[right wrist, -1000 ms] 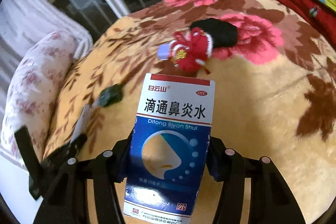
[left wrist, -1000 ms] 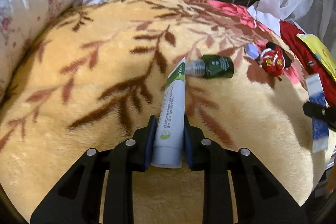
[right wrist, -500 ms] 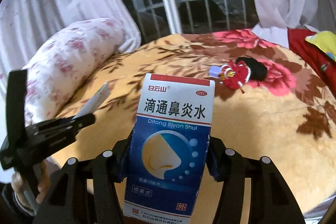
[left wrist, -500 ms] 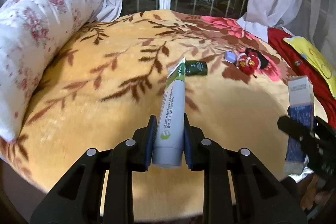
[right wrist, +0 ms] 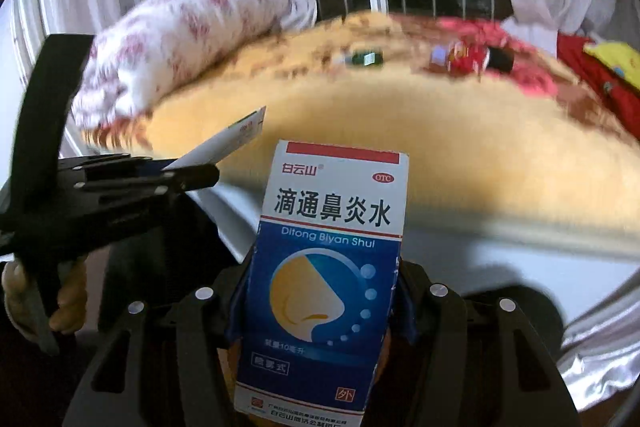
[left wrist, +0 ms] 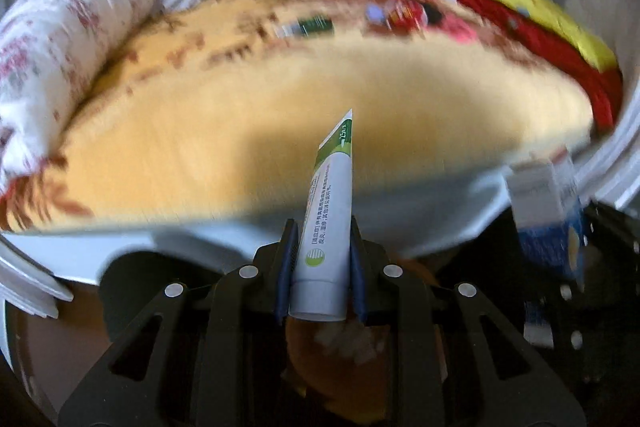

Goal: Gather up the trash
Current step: 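Lower the toothpaste tube and spray box into the orange bin and open both tools, then grasp the dark green spray bottle with the left tool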

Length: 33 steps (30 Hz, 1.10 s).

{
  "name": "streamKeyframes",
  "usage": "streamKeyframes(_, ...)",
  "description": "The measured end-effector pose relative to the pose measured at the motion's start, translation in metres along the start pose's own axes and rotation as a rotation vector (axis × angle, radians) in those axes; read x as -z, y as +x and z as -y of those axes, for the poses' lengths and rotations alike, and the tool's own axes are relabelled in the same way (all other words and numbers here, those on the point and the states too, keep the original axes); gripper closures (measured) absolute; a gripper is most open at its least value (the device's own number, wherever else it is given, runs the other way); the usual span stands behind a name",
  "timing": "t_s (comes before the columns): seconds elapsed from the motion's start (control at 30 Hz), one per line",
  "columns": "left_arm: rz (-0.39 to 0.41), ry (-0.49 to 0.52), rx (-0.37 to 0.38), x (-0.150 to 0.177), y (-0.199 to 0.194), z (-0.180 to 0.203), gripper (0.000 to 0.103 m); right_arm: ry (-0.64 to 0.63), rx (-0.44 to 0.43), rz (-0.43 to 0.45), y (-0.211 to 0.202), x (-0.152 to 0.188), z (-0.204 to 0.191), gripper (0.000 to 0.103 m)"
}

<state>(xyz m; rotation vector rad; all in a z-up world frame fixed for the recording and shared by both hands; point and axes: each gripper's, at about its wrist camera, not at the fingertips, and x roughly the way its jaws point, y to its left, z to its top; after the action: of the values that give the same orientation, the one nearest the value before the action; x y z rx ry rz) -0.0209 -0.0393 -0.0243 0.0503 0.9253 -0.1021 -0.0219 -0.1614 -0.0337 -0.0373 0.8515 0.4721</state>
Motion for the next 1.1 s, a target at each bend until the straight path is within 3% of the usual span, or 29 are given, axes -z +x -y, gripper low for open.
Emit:
streamKeyframes(0.17, -0.127, 0.014, 0.037, 0.03, 0.03, 0.006, 0.08, 0.02, -0.007, -0.105, 0.023, 0.023, 0.001, 0.046)
streamKeyframes(0.43, -0.243, -0.007, 0.084, 0.042, 0.063, 0.002, 0.08, 0.009, 0.0, -0.248, 0.056, 0.036, -0.004, 0.045)
streamKeyframes(0.5, -0.261, -0.005, 0.088, 0.046, 0.067, 0.0, 0.078, 0.016, -0.001, -0.288, 0.066, 0.039, -0.001, 0.038)
streamKeyframes(0.57, -0.287, -0.002, 0.072, 0.048, 0.072, -0.001, 0.064, 0.032, 0.007, -0.308, 0.071, 0.04, 0.001, 0.029)
streamKeyframes(0.6, -0.29, -0.002, 0.065, 0.047, 0.073, 0.0, 0.05, 0.041, 0.011, -0.304, 0.07, 0.04, 0.004, 0.029)
streamKeyframes(0.63, -0.287, -0.007, 0.063, 0.047, 0.073, -0.002, 0.045, 0.047, 0.011, -0.3, 0.069, 0.04, 0.005, 0.029)
streamKeyframes(0.83, -0.215, 0.002, 0.078, 0.029, 0.053, -0.01, 0.045, 0.078, 0.026, -0.232, 0.047, 0.034, 0.022, 0.029)
streamKeyframes(1.0, -0.052, 0.039, 0.071, -0.022, 0.02, -0.025, 0.031, 0.114, 0.02, -0.178, 0.04, 0.03, 0.035, 0.027)
streamKeyframes(1.1, 0.013, 0.074, 0.035, -0.058, 0.019, -0.031, 0.03, 0.141, -0.003, -0.178, 0.042, 0.028, 0.042, 0.027)
